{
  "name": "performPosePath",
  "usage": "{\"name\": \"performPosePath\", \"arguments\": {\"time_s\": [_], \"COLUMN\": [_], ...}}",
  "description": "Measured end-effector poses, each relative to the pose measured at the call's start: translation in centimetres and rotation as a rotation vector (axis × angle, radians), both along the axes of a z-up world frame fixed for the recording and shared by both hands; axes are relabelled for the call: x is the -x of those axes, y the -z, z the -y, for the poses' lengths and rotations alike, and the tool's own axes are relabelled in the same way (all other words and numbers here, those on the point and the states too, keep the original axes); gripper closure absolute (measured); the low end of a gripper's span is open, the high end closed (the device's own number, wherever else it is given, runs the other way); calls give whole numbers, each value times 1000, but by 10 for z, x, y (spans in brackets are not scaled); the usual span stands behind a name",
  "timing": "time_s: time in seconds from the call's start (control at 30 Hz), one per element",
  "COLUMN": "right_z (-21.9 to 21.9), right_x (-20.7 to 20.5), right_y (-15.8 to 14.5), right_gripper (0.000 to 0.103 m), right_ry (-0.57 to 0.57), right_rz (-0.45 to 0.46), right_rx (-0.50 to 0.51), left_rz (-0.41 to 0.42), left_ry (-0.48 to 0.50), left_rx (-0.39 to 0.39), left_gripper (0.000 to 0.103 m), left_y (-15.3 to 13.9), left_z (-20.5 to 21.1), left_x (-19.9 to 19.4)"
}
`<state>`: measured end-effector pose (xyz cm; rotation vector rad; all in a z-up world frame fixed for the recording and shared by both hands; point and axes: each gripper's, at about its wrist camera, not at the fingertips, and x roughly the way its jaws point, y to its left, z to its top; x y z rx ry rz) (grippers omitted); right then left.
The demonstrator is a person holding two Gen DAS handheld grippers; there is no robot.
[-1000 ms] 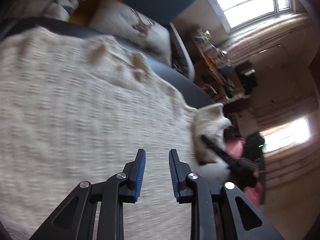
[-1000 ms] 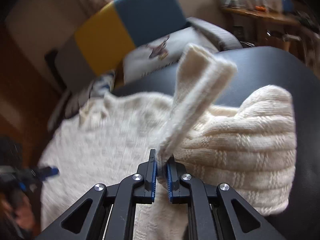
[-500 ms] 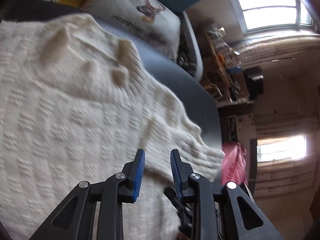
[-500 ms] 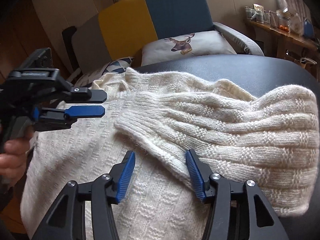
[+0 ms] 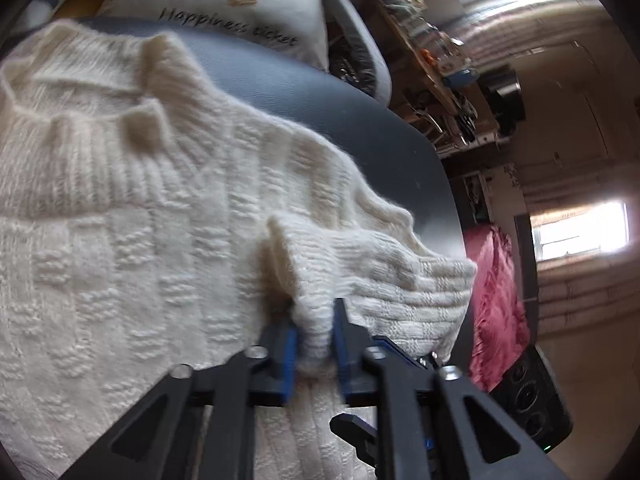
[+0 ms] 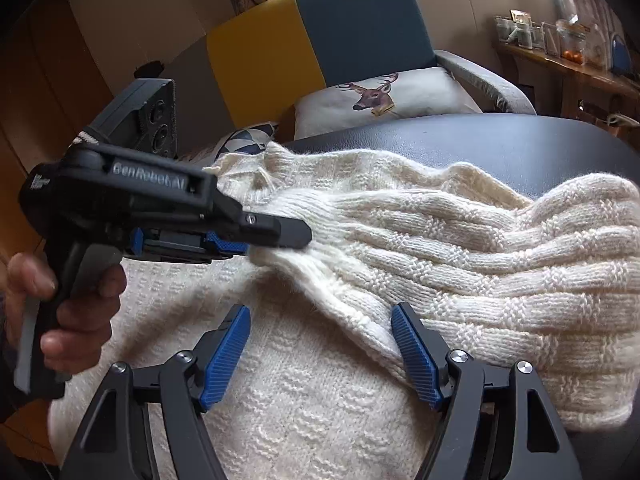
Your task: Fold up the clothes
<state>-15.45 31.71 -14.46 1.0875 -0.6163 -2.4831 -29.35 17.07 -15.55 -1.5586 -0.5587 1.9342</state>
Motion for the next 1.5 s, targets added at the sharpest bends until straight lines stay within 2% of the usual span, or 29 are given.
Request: {"name": "performPosePath", "arguments": {"time_s": [0.07,0.1,0.17,0.2,0.3,0.33,0.43,0.53,0.67,0.83,0.93,1.07,1.17,1.3,1.43,1.5], "right_z": [-9,-14,-24,-28,-43,-54,-77,-82,-75,-61,-52,-49,-49,-49,-40,-36], "right_x": [-7,-10,-16,-20,-30,-36,-51,-51,-31,-6,7,12,12,15,20,19], "right_y": [-1,-2,-4,-4,-6,-2,11,17,31,33,30,27,23,22,19,17], "right_gripper": [29,25,12,1,0,0,0,0,0,0,0,0,0,0,0,0], "right_ry": [18,27,44,53,80,105,187,223,283,339,355,354,363,370,331,309], "right_rz": [-1,-2,-3,-4,-5,11,14,16,71,84,86,101,96,112,140,142], "right_rx": [77,115,192,231,350,455,681,783,875,878,849,801,748,663,491,451], "left_rz": [-43,-64,-98,-117,-163,-179,-238,-275,-316,-386,-372,-303,-223,-131,-40,-5], "left_ry": [-8,-20,-33,-37,-50,-58,-83,-110,-163,-237,-292,-358,-374,-376,-377,-401], "left_rx": [-21,-38,-58,-65,-101,-114,-160,-179,-206,-181,-141,-75,-18,-39,-59,-103], "left_gripper": [94,94,94,94,94,94,94,94,94,94,94,94,94,94,91,88], "left_y": [-13,-22,-43,-53,-84,-95,-129,-150,-165,-172,-158,-119,-77,-43,-8,2], "left_z": [0,2,7,9,22,28,52,71,104,161,198,244,266,283,300,313], "left_x": [-4,-5,-4,-4,-1,0,1,1,-6,-23,-27,-29,-30,-36,-42,-47]}}
